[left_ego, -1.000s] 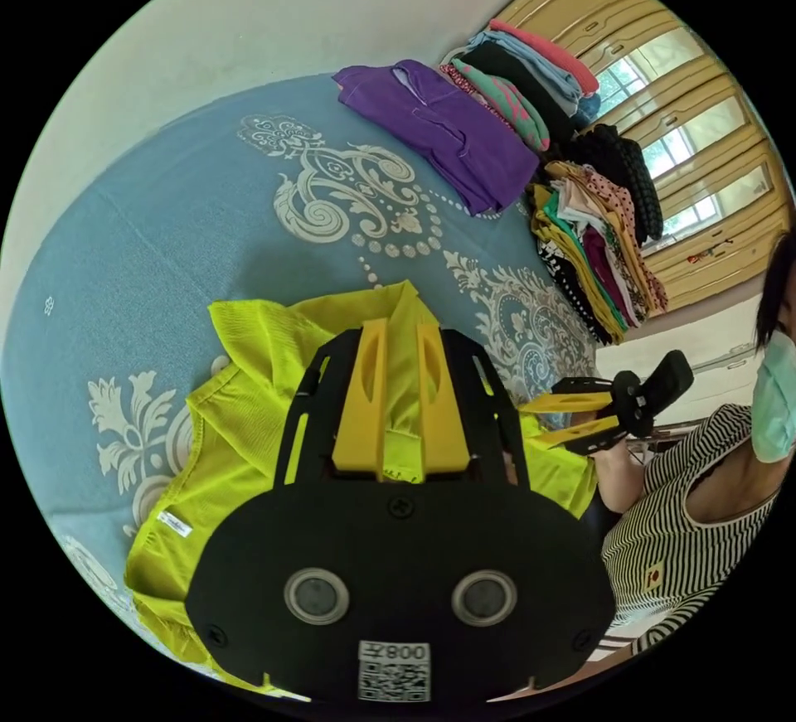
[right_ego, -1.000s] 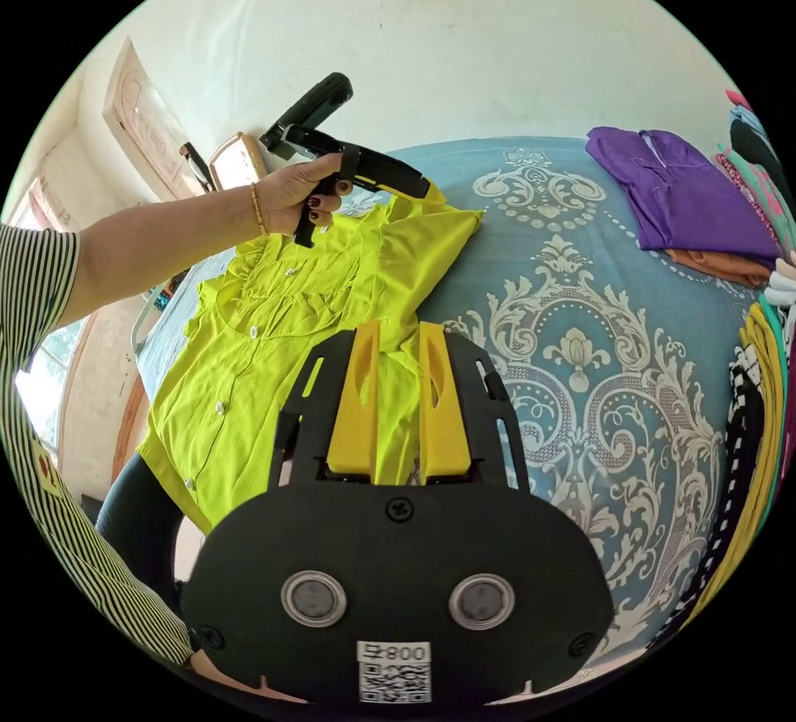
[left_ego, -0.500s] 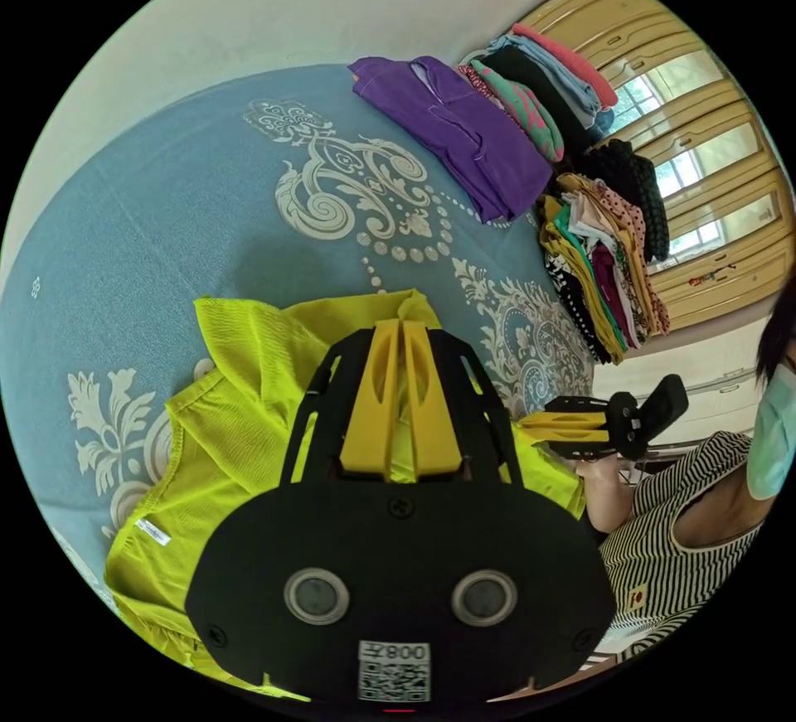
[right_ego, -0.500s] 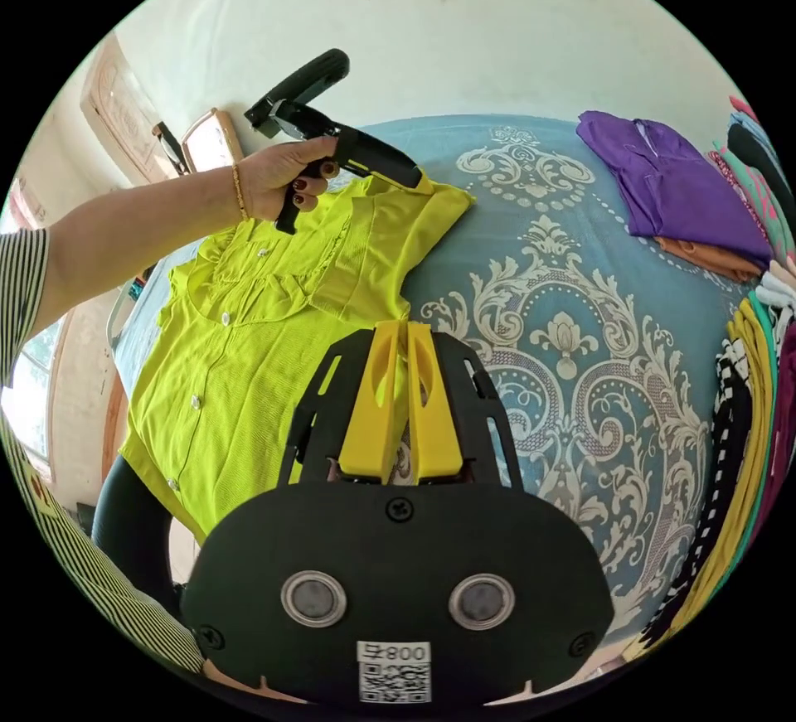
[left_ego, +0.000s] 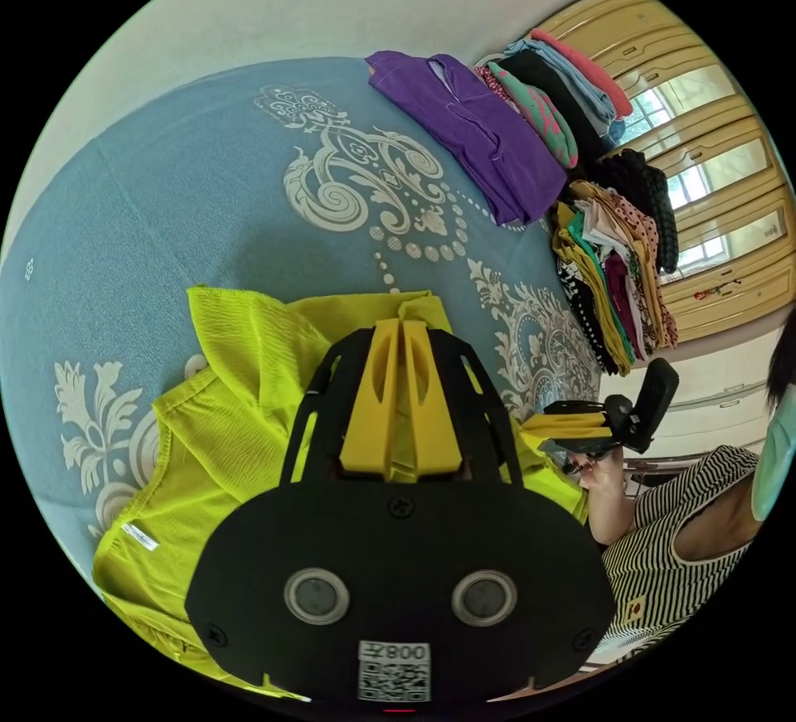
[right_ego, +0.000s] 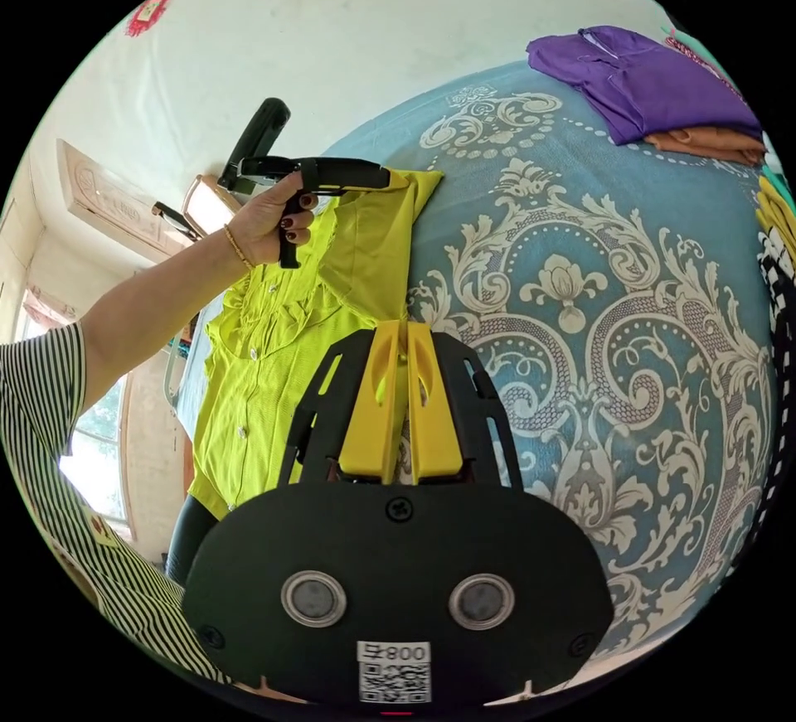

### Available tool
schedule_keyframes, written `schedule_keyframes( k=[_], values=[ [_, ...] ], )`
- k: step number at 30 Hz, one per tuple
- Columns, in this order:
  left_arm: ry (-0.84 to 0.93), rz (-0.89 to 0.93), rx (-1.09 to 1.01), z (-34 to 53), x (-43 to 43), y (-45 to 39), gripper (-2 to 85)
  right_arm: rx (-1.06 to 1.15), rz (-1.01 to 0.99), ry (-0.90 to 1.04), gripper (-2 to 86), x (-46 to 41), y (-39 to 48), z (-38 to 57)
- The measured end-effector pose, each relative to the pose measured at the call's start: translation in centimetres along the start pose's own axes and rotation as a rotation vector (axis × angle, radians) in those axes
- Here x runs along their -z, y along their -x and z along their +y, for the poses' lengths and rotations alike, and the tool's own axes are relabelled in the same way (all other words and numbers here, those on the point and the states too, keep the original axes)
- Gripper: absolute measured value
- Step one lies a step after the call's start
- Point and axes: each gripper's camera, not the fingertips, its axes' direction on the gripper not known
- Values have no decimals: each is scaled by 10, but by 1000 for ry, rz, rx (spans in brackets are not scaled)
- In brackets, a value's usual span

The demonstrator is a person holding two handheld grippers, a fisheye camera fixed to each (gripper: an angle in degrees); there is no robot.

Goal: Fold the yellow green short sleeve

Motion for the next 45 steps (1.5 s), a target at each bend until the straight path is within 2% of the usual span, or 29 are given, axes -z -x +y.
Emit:
schedule_keyframes(
  k=[16, 21, 25, 29, 31, 35, 40, 45],
  values=[
    [-138, -17, 13, 40, 46, -16, 19, 3, 8, -64, 6, 30, -11, 14],
    [-90, -60, -33, 31, 38, -31, 31, 47, -26, -118, 5, 39, -1, 20],
    [-60, -14, -51, 2, 27, -34, 53, 129, -5, -94, 14, 30, 21, 20],
    [84, -88, -67, -20, 4, -39, 25, 201, -8, -69, 25, 24, 38, 21],
    [86, -46, -64, -21, 3, -42, 15, 211, -10, -74, 29, 23, 42, 22],
    [-17, 149, -21, -20, 17, -44, 6, 211, 25, -48, 43, 15, 49, 22],
    [-19, 160, -8, -26, 10, -51, 3, 237, 91, -54, 52, 12, 63, 22],
    [-23, 115, 15, -24, 3, -61, 3, 217, 208, 32, 39, -8, 71, 18]
  ],
)
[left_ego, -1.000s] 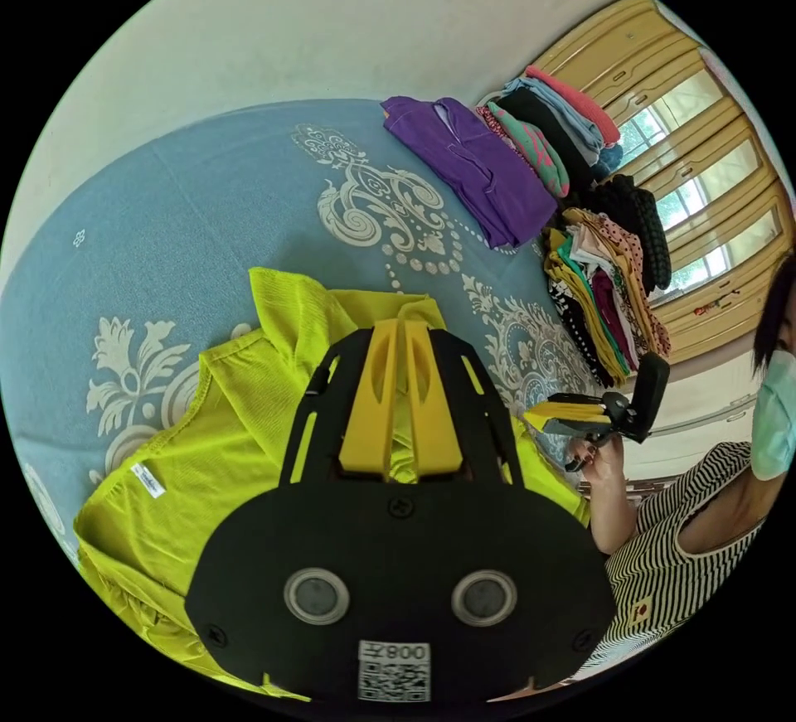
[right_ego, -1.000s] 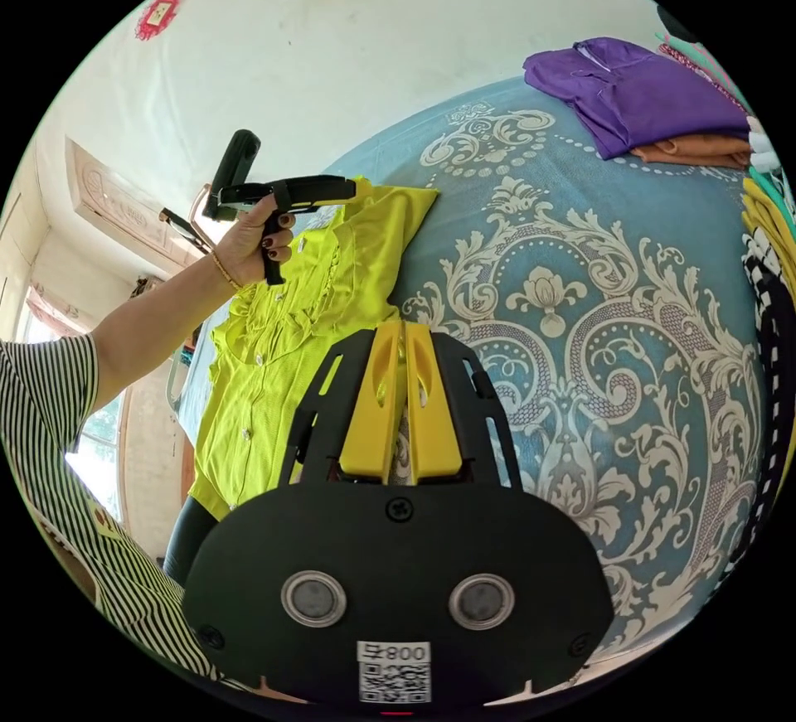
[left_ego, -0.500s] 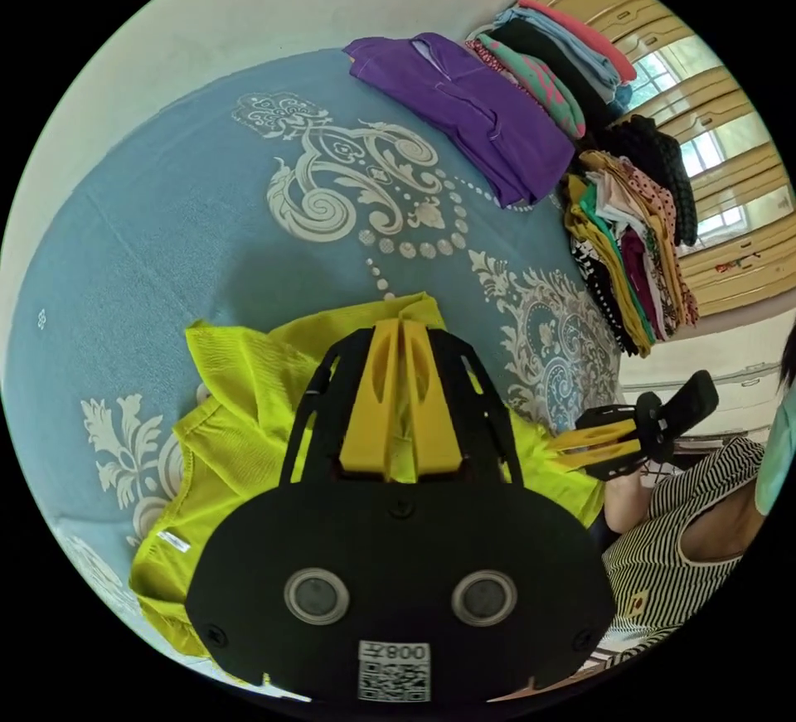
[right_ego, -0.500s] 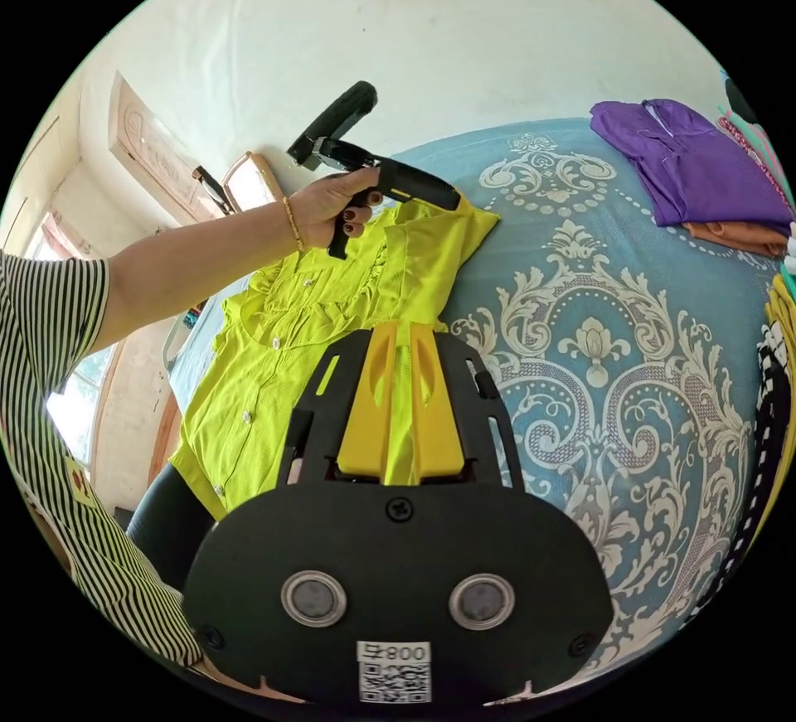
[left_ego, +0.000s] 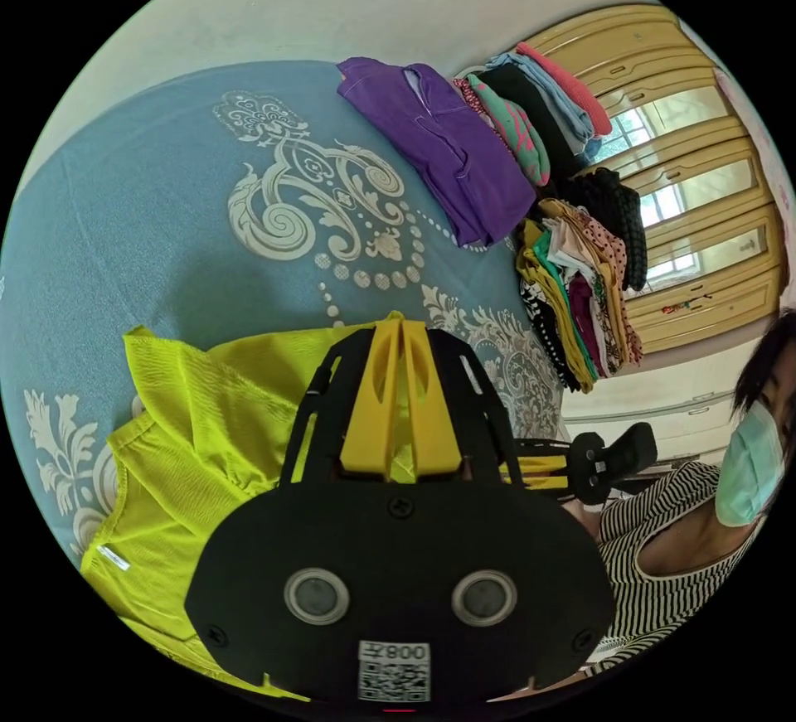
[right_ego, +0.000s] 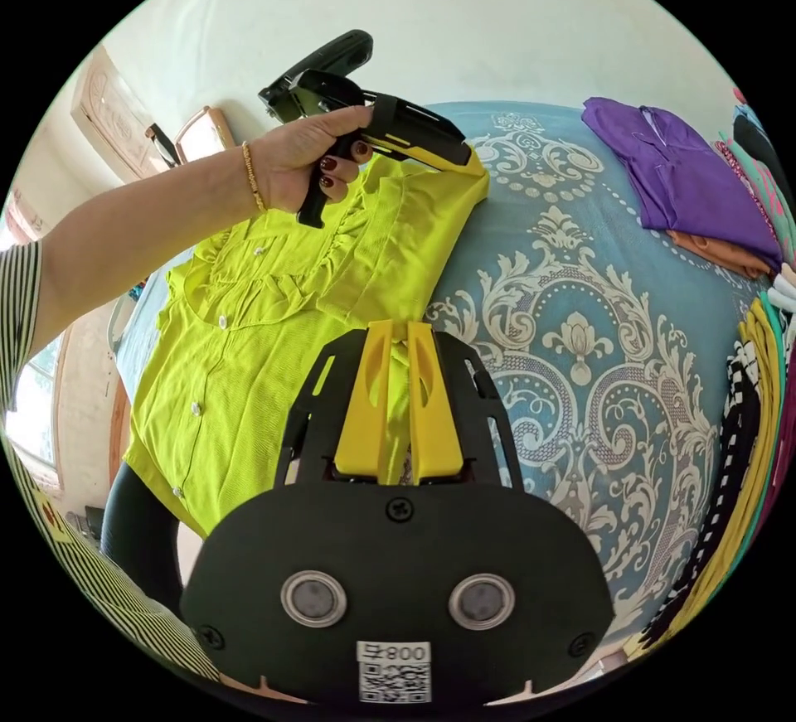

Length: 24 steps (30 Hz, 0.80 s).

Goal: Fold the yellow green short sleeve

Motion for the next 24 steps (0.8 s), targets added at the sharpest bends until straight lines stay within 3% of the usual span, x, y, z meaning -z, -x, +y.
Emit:
schedule_keyframes(
  k=[9, 13, 17, 24],
  values=[
    [-147, -121, -60, 43, 34, -42, 6, -82, -21, -13, 6, 3, -10, 4],
    [-23, 2, -167, 75, 10, -75, 3, -80, -3, -8, 4, 4, -7, 5],
    [135, -125, -222, 101, -28, -98, 2, -72, -23, -15, 3, 8, -7, 7],
    [43, -116, -228, 107, -19, -116, 2, 10, -58, -117, 2, 25, 8, 9]
  ],
)
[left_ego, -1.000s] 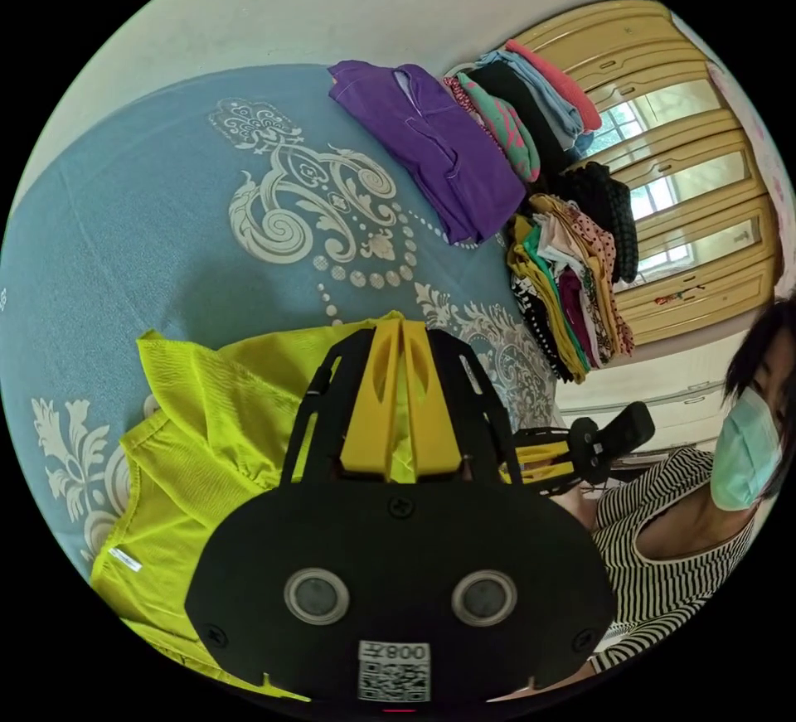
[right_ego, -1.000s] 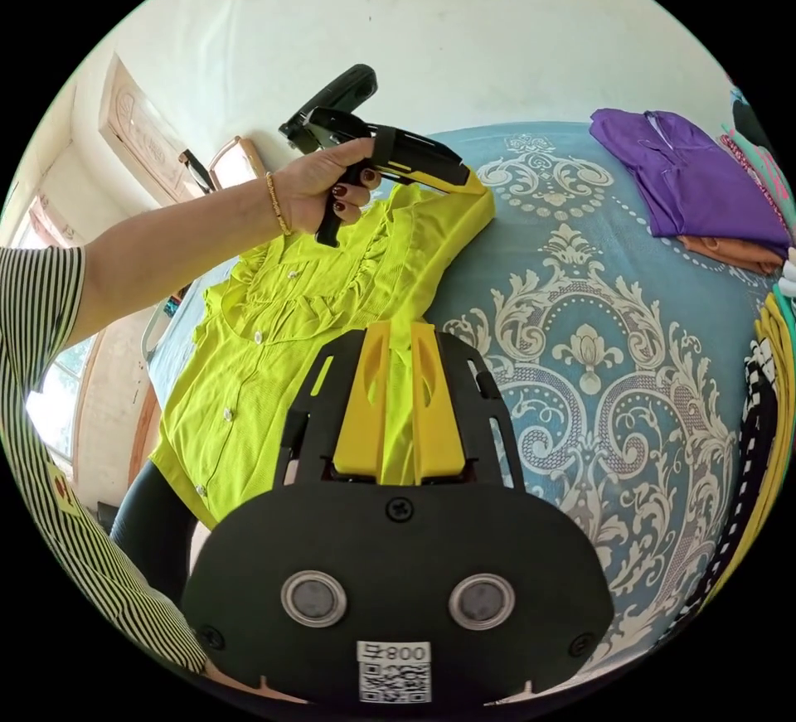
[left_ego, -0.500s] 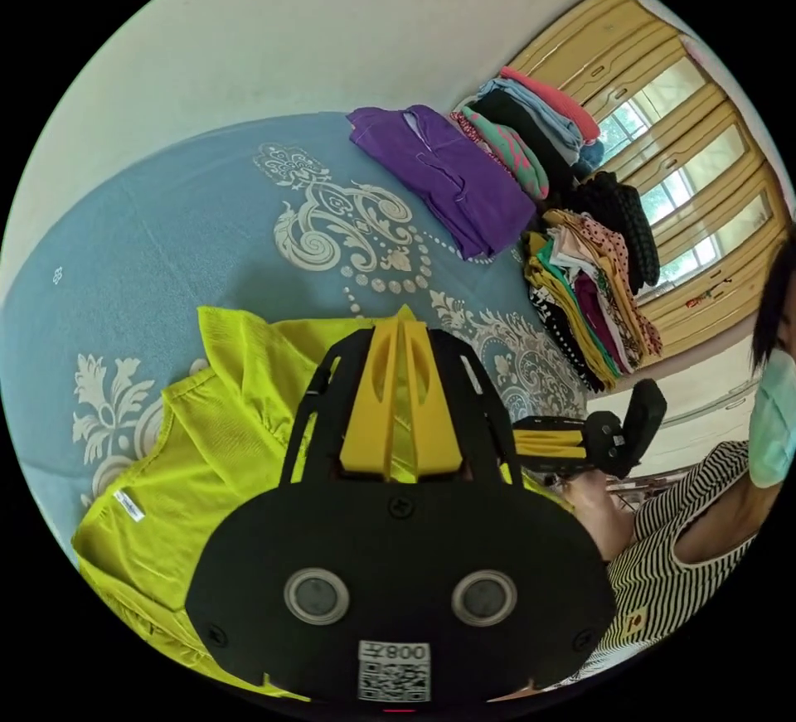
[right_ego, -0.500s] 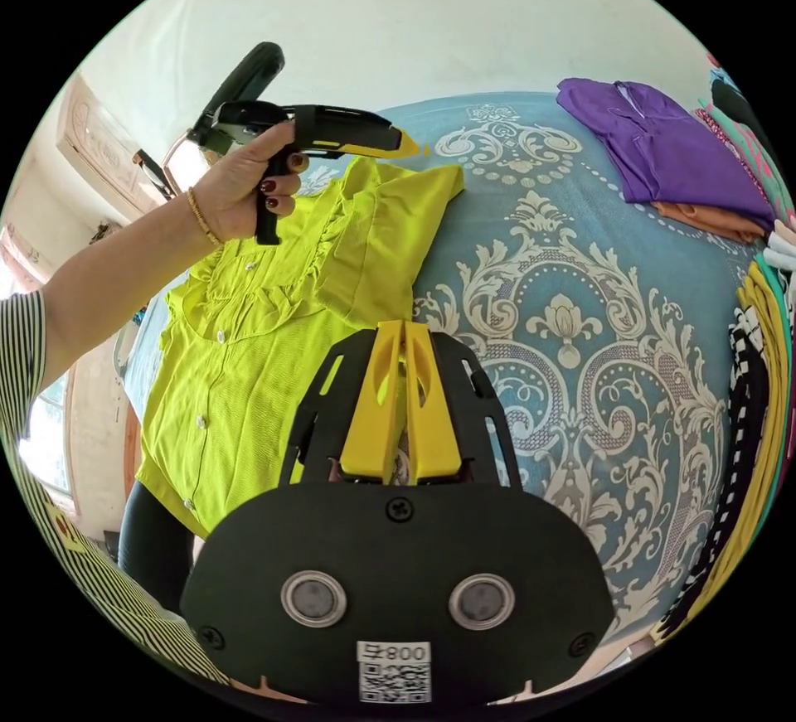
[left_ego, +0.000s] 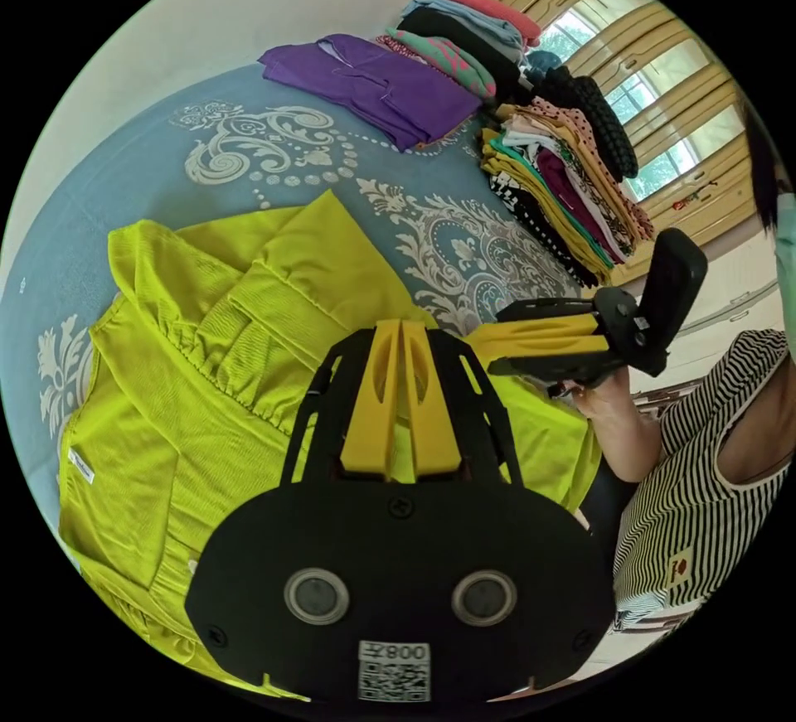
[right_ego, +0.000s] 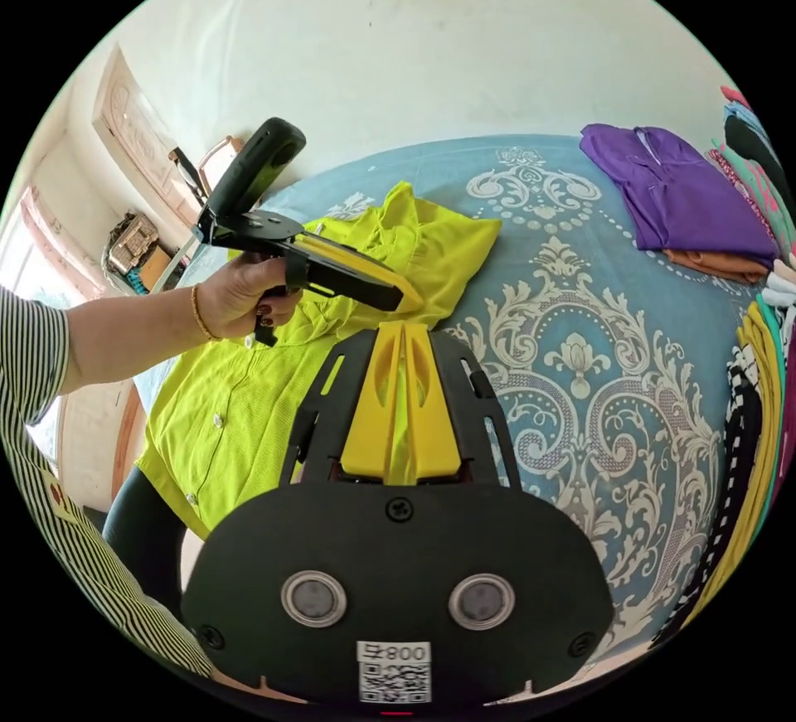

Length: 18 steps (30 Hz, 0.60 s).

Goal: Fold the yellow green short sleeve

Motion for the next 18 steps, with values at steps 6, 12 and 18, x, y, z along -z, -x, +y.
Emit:
schedule_keyframes(
  k=[6, 12, 18],
  values=[
    [-63, -94, 37, -20, 5, 1, 2, -1, 16, 159, 2, -26, 0, -3],
    [-19, -175, 108, -29, -12, 14, 2, -90, -40, 134, 1, -18, -24, 4],
    [-113, -120, 92, 12, 4, -12, 2, -99, -89, 128, 1, -12, -34, 8]
  ],
)
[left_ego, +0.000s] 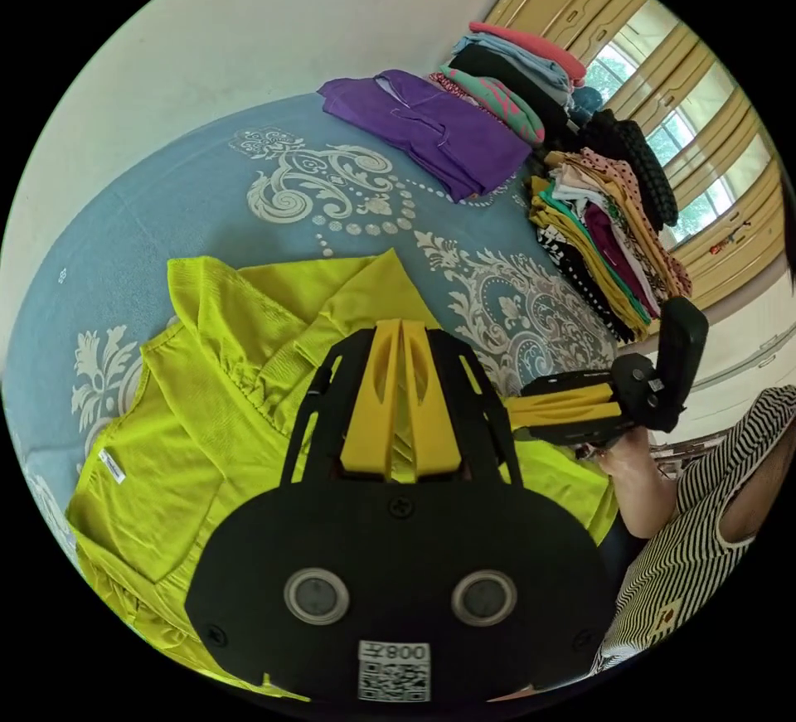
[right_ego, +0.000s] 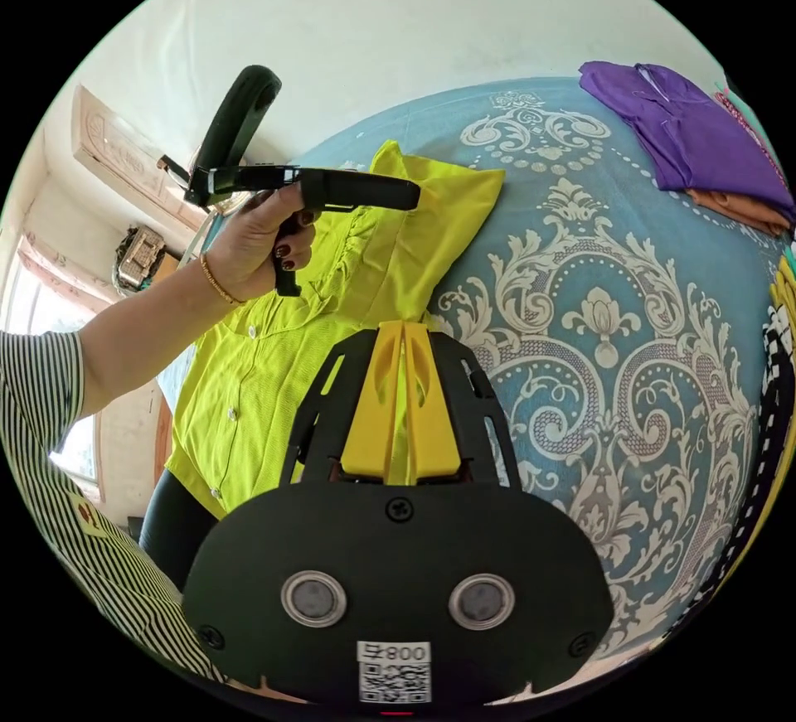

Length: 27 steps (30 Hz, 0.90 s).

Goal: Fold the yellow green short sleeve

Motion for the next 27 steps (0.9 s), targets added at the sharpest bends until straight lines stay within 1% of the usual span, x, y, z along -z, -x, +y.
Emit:
schedule_keyframes(
  k=[3, 6, 9, 12, 14, 17, 19, 21, 24, 27],
  values=[
    [2, 79, -23, 30, 5, -15, 2, 47, 9, -17, 1, 6, 5, 2],
    [22, 96, -11, 60, 1, -23, 2, 49, -37, -43, 1, 14, 0, 5],
    [80, 96, 26, 81, -18, -22, 2, 29, -73, -73, 1, 22, -9, 10],
    [42, 139, 64, 93, -21, -18, 2, 11, -13, -36, 0, 21, -11, 10],
    [-12, 151, 65, 104, -13, -18, 2, -22, 57, 36, 0, 10, -16, 9],
    [-19, 155, 67, 120, -13, -18, 2, -57, 34, 15, 0, 15, -24, 11],
    [33, 155, 90, 128, -25, -16, 2, -77, 15, 7, 0, 16, -28, 12],
    [12, 179, 98, 136, -31, -16, 2, -86, 1, 5, 0, 16, -30, 13],
    [28, 179, 76, 147, -37, -21, 2, -86, 43, -12, 1, 21, -27, 14],
    [19, 175, 81, 163, -39, -19, 1, -63, 54, -94, 1, 34, -17, 16]
  ],
)
